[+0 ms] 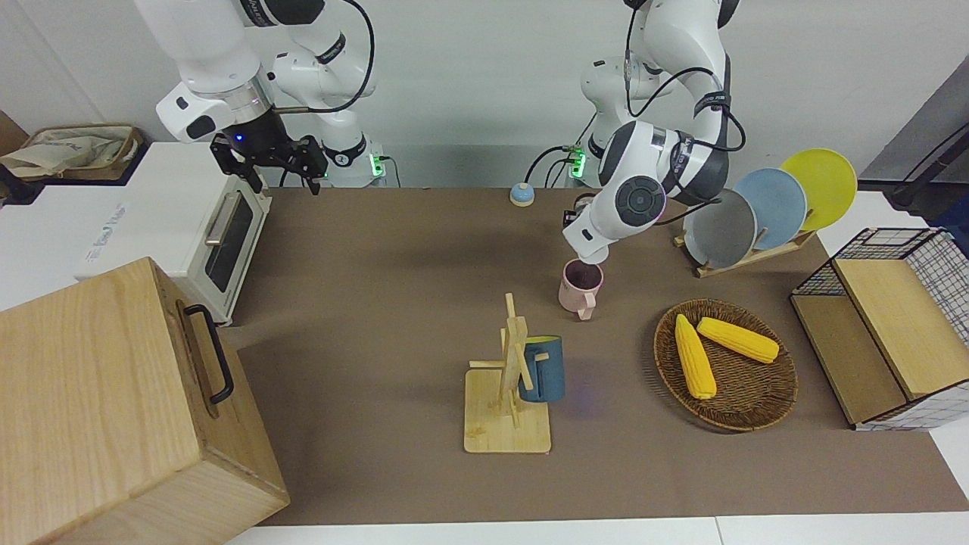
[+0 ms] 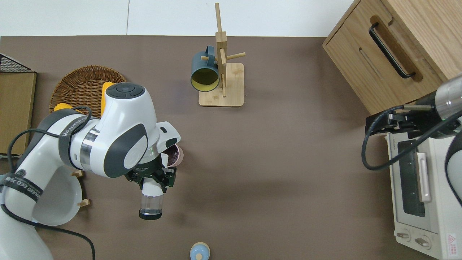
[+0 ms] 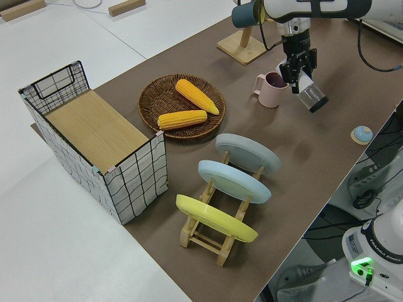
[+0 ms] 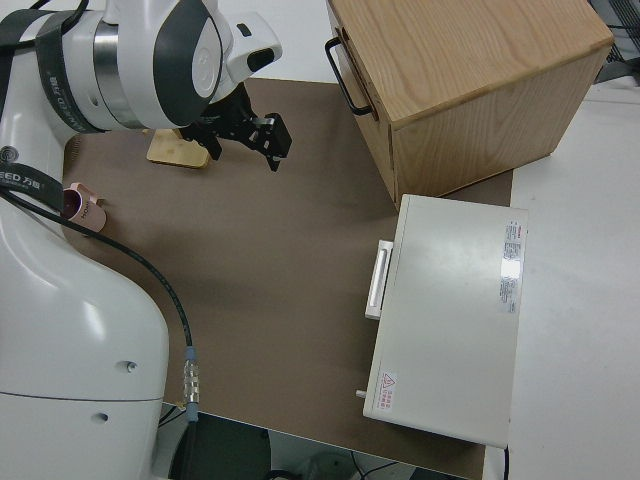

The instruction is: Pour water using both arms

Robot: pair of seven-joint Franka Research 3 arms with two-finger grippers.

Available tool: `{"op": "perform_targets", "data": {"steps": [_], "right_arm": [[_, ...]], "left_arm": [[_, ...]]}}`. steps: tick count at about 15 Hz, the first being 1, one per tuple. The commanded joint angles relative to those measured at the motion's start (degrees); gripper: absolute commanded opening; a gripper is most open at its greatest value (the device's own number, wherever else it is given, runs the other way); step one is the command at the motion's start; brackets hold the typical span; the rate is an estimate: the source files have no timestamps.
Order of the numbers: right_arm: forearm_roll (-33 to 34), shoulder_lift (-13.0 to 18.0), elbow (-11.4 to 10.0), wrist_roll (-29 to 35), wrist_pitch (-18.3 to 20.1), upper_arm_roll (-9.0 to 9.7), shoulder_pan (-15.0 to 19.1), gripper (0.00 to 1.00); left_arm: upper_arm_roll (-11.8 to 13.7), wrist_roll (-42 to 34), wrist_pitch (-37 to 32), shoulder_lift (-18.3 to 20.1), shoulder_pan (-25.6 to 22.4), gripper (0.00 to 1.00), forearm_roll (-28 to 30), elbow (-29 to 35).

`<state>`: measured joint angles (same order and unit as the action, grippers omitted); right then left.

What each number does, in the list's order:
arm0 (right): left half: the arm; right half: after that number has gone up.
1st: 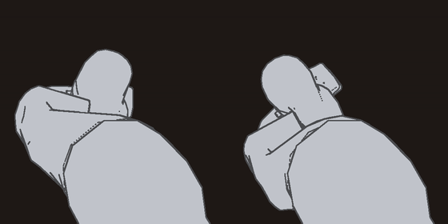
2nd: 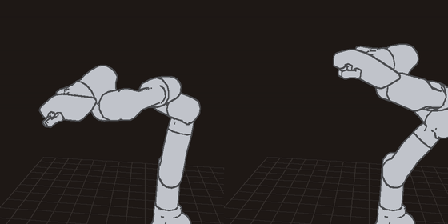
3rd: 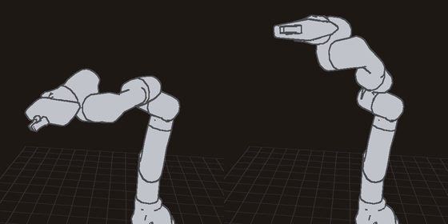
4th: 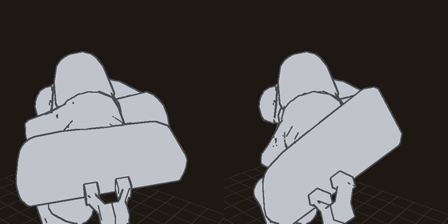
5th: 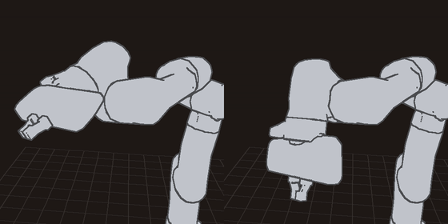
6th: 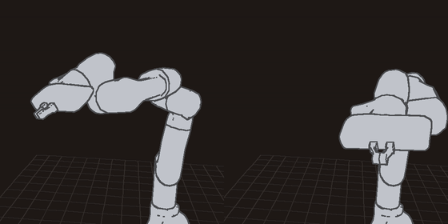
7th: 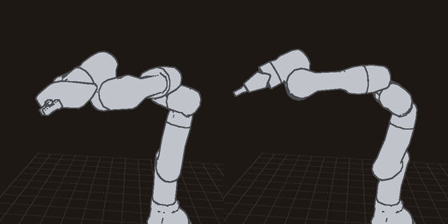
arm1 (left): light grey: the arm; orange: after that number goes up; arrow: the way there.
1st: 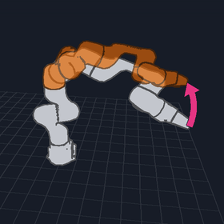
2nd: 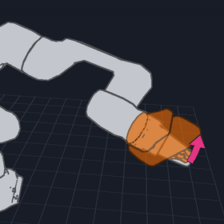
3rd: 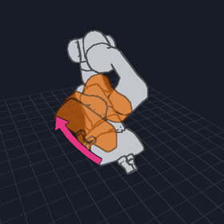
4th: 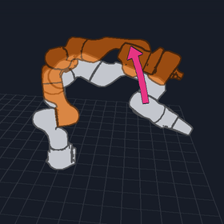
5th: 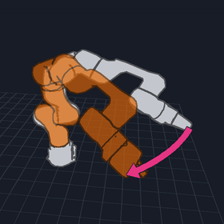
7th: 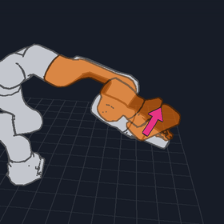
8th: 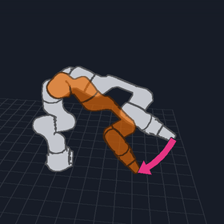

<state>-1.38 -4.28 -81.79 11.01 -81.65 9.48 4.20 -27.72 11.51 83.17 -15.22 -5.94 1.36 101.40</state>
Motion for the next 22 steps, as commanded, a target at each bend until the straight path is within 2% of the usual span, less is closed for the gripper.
{"op": "perform_targets", "data": {"steps": [1, 4, 8, 11, 16, 18, 22], "right_arm": [[-1.17, 0.51, -0.3, -1.08, -0.44, 0.45, 0.9, 0.99], [-1.17, 0.59, -0.3, -1.08, -0.44, 0.45, 0.9, 0.99], [-1.17, 0.59, -0.3, -1.08, -0.44, 0.45, 0.9, 0.992], [-1.17, 0.59, -0.3, -1.08, -0.44, 0.45, 0.9, 0.992], [-1.17, 0.59, -0.3, -1.08, -0.44, 0.45, 0.9, 0.992], [-1.17, 0.59, -0.3, -1.08, -0.44, 0.45, 0.9, 0.99], [-1.17, 0.59, -0.3, -1.08, -0.44, 0.45, 0.9, 0.992]], "left_arm": [[0.12, 1.06, 0.67, 0.53, 0.66, 0.0, -0.4, -1.03], [0.12, 0.89, 2.42, 2.9, -0.13, 0.0, -0.22, 1.51], [0.91, -0.08, 11.64, 11.23, -0.13, 0.0, 1.36, 11.78], [1.18, -1.22, 14.2, 14.94, -0.21, 0.0, 2.06, 15.14], [1.35, -3.15, 27.46, 24.78, -0.04, 0.0, 6.71, 27.16], [1.44, -6.75, 35.35, 29.61, 0.13, 0.0, 8.65, 34.1], [1.35, -8.87, 42.49, 34.37, 0.58, 0.0, 14.09, 40.1]]}}
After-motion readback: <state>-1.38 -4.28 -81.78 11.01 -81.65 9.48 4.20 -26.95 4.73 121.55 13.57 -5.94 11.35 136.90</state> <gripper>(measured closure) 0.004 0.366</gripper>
